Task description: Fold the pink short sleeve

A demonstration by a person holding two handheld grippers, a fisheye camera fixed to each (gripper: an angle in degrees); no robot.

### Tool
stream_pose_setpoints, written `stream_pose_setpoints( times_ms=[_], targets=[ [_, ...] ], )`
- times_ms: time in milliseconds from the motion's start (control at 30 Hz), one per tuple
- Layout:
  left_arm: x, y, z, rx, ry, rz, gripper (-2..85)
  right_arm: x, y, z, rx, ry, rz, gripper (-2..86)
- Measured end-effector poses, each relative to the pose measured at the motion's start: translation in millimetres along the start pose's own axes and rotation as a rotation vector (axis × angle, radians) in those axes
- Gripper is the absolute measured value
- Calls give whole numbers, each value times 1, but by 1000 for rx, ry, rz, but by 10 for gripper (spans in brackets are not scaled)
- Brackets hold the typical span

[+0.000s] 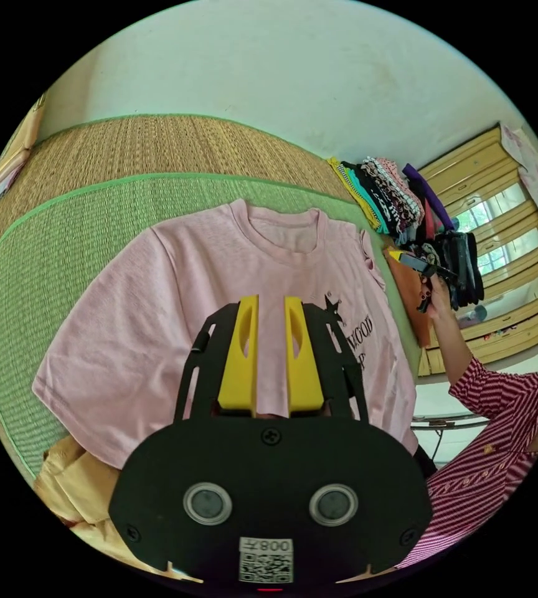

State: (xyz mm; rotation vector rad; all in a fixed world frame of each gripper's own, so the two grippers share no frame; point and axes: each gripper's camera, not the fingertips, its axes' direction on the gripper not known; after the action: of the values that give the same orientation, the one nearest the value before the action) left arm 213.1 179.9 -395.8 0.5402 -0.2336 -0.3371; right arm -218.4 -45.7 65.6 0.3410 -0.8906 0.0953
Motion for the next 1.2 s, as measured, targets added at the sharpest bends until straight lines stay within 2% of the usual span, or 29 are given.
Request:
stream_pose_setpoints(
  times_ms=[167,300,400,600,700,867,1000,1200],
  targets=[
    [18,31,-15,33,-25,-47,75,-29,44,4,-84,85,-61,102],
    [20,56,-37,101,-84,-143,75,-40,59,5,-119,176,-60,79],
    [11,78,-45,45,-214,-250,74,-22,78,-5,-111,127,4,51],
    [21,106,-59,87,-201,-312,67,17,120,-38,-72,86,132,8],
    [26,109,-53,30,-241,-321,59,35,139,-54,-45,43,207,5],
    [43,117,-59,58,-248,-329,52,75,180,-79,17,-89,374,14],
    [63,114,-60,115,-184,-293,64,51,194,-111,72,-79,272,66],
    [101,86,-35,103,-65,-198,68,-31,160,-103,-18,115,-38,91]
  ],
)
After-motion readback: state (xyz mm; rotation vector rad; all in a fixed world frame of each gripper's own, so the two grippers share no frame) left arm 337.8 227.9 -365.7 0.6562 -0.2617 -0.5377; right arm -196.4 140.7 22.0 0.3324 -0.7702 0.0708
